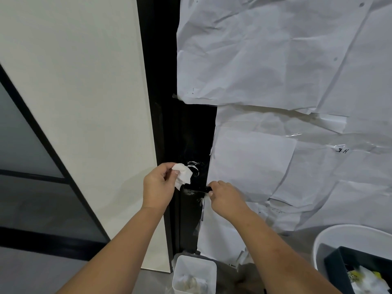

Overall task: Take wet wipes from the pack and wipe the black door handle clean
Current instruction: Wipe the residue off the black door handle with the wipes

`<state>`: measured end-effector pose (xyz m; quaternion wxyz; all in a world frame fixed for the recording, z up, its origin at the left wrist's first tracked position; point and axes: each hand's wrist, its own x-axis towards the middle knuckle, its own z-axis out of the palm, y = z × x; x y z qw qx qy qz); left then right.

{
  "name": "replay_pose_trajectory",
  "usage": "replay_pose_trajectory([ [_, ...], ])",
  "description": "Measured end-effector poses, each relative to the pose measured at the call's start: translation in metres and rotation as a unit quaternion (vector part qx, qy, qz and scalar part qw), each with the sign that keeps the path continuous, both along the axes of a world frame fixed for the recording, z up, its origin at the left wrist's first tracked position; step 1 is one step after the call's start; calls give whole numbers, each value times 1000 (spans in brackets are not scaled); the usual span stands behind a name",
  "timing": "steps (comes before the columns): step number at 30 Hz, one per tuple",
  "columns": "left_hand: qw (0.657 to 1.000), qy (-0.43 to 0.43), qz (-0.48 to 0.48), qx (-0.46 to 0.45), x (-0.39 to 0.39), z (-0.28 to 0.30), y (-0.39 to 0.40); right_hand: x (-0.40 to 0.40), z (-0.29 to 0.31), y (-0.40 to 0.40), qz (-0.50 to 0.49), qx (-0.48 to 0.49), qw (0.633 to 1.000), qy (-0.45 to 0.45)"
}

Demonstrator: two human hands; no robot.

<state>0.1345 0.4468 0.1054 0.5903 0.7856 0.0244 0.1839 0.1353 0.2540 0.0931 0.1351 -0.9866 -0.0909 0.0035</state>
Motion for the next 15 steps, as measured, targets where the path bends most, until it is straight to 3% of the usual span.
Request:
replay_pose_trajectory([
  [4,999,1,-27,34,7,1,6,-4,5,12,3,62,997,-46],
  [7,998,8,-37,40,10,3,9,-4,17,32,-3,202,979,-34],
  [10,998,12,-53,39,11,7,13,-2,28,51,-7,360,933,7],
  [13,993,-8,-79,91,10,7,17,2,33,60,-34,413,910,-6],
  [15,978,-86,-56,184,7,5,18,7,31,57,-55,396,914,-68],
])
